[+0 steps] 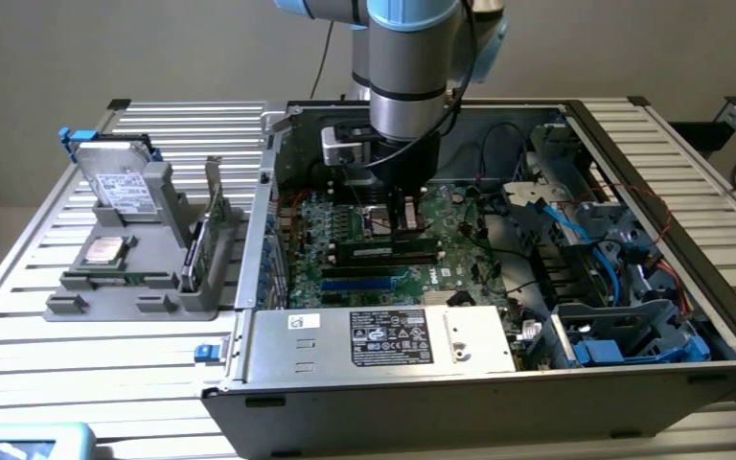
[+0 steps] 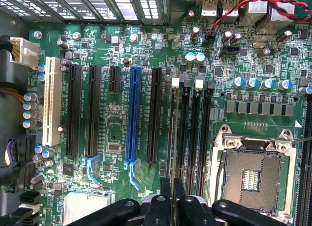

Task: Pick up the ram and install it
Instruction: 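Insert the ram into the slot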

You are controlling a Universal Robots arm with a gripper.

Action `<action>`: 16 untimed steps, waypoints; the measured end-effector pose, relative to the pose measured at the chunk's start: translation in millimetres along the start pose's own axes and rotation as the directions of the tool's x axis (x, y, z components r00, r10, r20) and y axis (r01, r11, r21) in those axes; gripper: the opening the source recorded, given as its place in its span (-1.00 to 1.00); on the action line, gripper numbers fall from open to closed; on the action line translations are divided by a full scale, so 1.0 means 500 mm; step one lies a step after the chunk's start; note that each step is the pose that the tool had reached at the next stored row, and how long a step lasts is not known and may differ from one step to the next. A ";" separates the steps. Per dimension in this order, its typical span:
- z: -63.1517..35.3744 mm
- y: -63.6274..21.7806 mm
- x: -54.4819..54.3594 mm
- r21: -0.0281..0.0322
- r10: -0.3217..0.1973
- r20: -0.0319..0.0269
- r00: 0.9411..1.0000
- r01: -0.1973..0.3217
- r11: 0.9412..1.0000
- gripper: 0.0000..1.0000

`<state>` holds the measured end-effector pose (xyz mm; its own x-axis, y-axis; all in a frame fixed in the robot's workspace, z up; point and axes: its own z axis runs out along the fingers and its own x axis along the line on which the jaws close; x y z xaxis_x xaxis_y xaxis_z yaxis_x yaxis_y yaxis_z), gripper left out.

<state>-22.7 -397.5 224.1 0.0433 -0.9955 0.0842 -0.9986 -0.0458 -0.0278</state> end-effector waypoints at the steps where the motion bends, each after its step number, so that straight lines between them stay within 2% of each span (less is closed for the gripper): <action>1: 0.000 0.000 0.000 0.000 0.000 0.000 1.000 0.000 1.000 -0.73; 16: 0.000 -0.006 0.001 0.000 0.008 0.000 1.000 -0.008 1.000 -0.73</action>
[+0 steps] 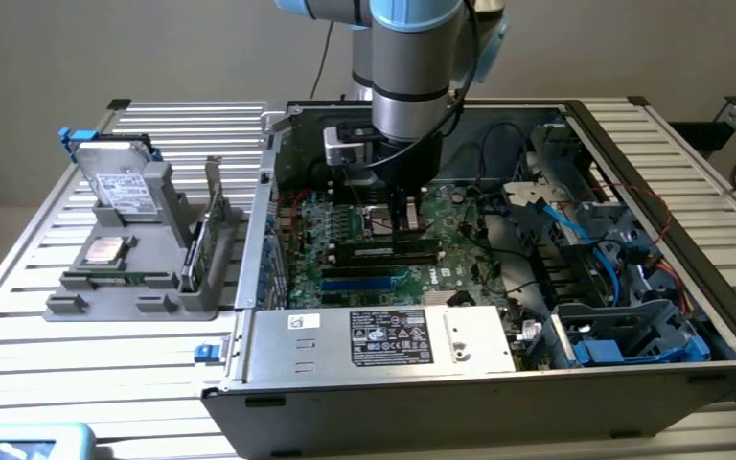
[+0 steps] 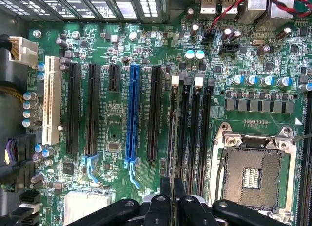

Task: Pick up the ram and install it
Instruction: 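Insert the ram into the slot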

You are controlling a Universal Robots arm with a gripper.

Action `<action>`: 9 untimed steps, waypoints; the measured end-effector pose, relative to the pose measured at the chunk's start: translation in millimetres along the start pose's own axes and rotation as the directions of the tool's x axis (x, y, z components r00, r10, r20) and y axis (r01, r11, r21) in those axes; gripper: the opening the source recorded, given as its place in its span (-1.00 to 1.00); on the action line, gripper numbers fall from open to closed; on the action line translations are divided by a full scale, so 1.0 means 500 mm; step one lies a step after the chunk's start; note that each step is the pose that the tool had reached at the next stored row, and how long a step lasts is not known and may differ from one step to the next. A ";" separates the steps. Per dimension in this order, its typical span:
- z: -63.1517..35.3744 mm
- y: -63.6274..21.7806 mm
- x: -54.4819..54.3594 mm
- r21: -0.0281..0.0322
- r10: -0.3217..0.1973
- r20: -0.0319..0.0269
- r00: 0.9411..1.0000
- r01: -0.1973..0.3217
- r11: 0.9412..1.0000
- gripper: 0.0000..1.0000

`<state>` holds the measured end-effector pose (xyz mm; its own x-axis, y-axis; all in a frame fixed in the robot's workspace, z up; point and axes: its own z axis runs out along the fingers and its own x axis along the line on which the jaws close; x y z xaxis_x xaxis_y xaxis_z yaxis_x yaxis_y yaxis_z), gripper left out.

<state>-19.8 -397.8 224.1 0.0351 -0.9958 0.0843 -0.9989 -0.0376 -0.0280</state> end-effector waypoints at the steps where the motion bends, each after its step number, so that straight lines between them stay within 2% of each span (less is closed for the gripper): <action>1: 0.000 0.001 0.000 0.000 0.002 0.000 1.000 -0.002 1.000 -0.73; 9: 0.000 0.008 0.001 0.002 0.005 -0.001 1.000 -0.005 1.000 -0.73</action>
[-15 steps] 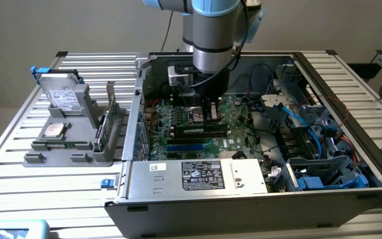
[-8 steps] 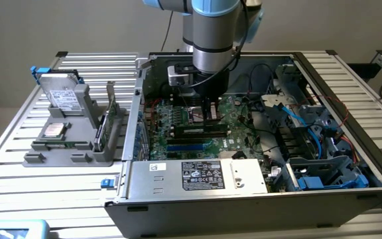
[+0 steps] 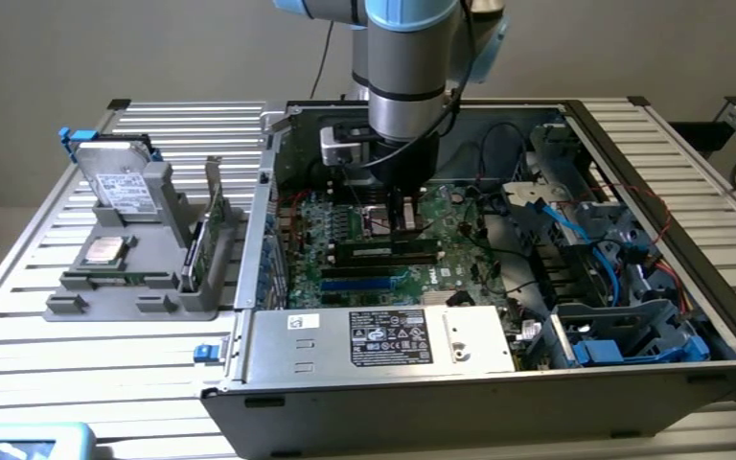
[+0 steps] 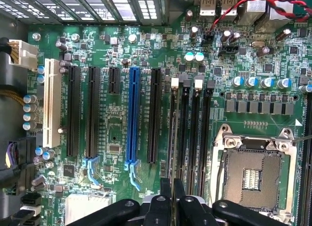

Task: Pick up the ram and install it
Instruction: 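Insert the ram into the slot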

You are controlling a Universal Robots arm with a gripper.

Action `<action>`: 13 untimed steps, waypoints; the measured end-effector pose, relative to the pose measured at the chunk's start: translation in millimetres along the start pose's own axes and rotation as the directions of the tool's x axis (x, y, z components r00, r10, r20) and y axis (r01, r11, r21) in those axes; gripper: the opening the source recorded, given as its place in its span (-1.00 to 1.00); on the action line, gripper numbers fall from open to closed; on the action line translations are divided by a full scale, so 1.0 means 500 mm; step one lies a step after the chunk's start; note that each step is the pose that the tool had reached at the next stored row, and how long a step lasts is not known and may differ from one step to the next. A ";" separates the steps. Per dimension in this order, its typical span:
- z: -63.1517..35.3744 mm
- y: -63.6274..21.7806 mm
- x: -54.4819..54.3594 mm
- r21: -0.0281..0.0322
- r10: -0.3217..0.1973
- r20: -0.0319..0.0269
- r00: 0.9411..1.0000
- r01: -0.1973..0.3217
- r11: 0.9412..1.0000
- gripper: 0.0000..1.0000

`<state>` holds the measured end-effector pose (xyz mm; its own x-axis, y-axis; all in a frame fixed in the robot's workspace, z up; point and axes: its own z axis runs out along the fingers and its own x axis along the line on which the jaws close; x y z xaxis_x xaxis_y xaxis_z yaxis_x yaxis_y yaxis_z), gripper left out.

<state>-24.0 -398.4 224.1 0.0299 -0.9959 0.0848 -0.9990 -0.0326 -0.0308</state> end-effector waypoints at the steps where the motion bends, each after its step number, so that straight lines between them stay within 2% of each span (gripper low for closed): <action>1: 0.000 0.000 0.001 0.000 0.000 0.000 1.000 0.000 1.000 -0.73; 8: 0.000 -0.004 0.008 -0.003 0.001 0.001 1.000 -0.001 1.000 -0.73; 13: 0.000 -0.011 0.008 0.000 0.000 0.001 1.000 0.000 1.000 -0.73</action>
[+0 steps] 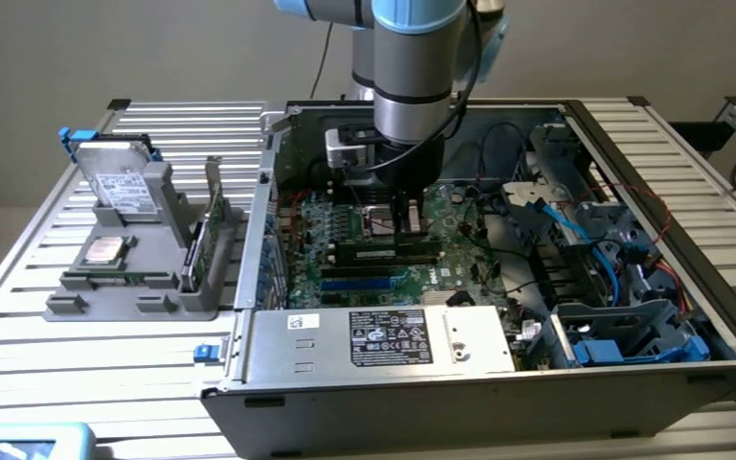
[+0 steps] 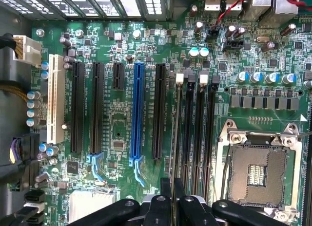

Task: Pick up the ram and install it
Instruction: 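Insert the ram into the slot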

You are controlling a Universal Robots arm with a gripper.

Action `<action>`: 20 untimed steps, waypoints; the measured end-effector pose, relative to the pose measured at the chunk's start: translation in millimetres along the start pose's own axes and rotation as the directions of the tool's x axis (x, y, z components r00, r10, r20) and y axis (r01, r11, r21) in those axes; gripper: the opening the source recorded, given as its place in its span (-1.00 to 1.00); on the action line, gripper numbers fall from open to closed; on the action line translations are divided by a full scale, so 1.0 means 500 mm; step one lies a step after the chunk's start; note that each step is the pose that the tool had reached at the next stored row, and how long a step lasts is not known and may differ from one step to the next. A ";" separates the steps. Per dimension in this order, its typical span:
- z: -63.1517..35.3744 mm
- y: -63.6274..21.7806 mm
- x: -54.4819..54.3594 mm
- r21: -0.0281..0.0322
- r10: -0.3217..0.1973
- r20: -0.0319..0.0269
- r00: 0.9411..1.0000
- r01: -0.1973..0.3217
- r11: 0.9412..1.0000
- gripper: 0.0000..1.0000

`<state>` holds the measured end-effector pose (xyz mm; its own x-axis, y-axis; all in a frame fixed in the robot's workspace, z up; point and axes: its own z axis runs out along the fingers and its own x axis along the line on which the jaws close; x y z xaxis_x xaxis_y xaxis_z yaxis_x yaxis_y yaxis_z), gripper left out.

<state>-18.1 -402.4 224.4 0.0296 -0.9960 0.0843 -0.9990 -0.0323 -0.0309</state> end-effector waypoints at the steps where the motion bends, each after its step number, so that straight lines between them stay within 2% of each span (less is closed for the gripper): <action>1: 0.000 0.000 0.000 0.001 0.000 0.000 1.000 0.000 1.000 -0.73; 7: -0.001 0.001 -0.004 0.007 0.001 0.000 1.000 -0.001 1.000 -0.73; 12: -0.001 0.008 -0.005 0.009 0.001 0.000 1.000 -0.001 1.000 -0.73; 20: -0.002 0.009 -0.006 0.014 0.001 0.000 1.000 -0.001 1.000 -0.73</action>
<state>-22.7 -399.5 224.9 0.0283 -0.9960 0.0846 -0.9985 -0.0322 -0.0448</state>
